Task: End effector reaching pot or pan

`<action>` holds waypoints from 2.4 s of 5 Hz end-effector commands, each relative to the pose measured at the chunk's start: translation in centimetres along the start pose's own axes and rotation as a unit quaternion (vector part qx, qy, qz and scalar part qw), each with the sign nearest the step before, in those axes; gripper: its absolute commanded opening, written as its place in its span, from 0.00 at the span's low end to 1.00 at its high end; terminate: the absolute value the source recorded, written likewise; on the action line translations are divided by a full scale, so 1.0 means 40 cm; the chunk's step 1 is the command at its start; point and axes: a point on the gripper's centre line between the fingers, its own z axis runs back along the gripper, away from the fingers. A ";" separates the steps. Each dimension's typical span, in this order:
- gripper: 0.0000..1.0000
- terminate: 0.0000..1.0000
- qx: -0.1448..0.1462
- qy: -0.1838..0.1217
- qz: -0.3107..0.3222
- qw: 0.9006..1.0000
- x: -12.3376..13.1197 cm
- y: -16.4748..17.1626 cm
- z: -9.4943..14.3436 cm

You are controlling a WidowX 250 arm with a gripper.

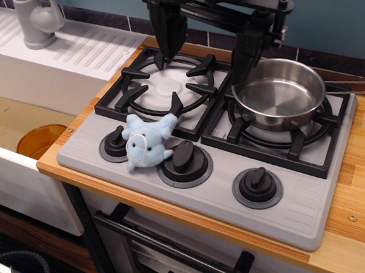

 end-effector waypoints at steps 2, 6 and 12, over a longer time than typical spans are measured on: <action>1.00 0.00 0.010 0.003 0.016 1.000 0.051 -0.023 -0.015; 1.00 0.00 0.006 -0.025 0.019 0.999 0.178 -0.021 -0.117; 1.00 0.00 -0.001 -0.122 -0.030 0.992 0.278 0.027 -0.327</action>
